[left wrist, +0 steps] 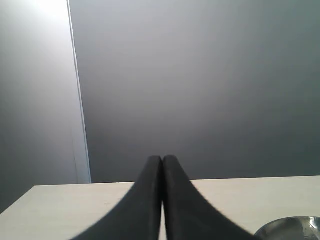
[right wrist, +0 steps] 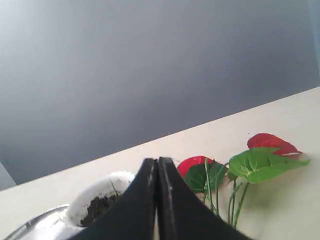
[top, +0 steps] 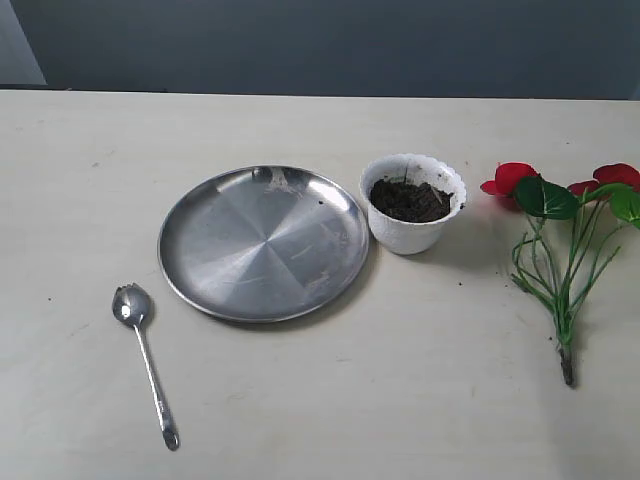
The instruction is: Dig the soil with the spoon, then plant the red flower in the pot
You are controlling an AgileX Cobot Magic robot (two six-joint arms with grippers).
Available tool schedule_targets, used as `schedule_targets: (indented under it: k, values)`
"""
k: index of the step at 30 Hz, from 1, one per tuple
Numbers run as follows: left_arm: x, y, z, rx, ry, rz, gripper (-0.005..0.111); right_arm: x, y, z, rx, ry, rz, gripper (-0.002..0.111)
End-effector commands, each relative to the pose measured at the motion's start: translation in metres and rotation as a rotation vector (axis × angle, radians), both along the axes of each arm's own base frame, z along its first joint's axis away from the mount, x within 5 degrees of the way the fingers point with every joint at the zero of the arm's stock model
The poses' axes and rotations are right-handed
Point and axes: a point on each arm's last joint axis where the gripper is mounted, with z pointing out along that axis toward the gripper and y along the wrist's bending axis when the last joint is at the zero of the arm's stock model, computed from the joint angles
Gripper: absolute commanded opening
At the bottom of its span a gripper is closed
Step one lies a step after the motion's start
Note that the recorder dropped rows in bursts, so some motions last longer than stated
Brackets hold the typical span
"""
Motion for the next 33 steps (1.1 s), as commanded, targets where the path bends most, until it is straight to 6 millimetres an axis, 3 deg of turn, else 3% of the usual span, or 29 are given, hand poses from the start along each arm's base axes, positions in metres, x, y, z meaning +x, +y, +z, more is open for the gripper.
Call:
schedule_targets:
  k: [1, 4, 11, 16, 20, 24, 28, 31, 32, 33]
  values:
    - [0.0, 0.0, 0.001, -0.011, -0.01, -0.009, 0.0, -0.001, -0.003, 0.013, 0.264, -0.107, -0.009, 0.0]
    - [0.0, 0.0, 0.001, -0.011, -0.01, -0.009, 0.0, -0.001, -0.004, 0.013, 0.552, -0.058, -0.003, 0.0]
    - [0.0, 0.0, 0.001, -0.011, -0.01, -0.009, 0.0, 0.0, -0.004, 0.013, 0.614, -0.041, -0.001, 0.0]
    - [0.0, 0.0, 0.001, -0.011, -0.01, -0.009, 0.0, -0.001, -0.009, 0.019, 0.848, -0.085, 0.006, 0.0]
    - [0.0, 0.0, 0.001, -0.011, -0.01, -0.009, 0.0, -0.015, 0.003, 0.057, 0.522, -0.011, 0.127, 0.0]
    - [0.0, 0.0, 0.001, -0.011, -0.01, -0.009, 0.0, -0.011, 0.011, 0.095, 0.262, -0.002, 0.22, 0.0]
    - [0.0, 0.0, 0.001, -0.011, -0.01, -0.009, 0.0, 0.021, 0.042, 0.127, 0.001, 0.088, 0.416, 0.0]
    - [0.0, 0.0, 0.001, -0.011, -0.01, -0.009, 0.0, 0.09, 0.102, 0.148, -0.198, 0.203, 0.646, 0.0]
    - [0.0, 0.0, 0.001, -0.011, -0.01, -0.009, 0.0, 0.105, 0.116, 0.151, -0.241, 0.213, 0.679, 0.0]
    - [0.0, 0.0, 0.001, -0.011, -0.01, -0.009, 0.0, 0.128, 0.145, 0.15, -0.329, 0.236, 0.741, 0.0]
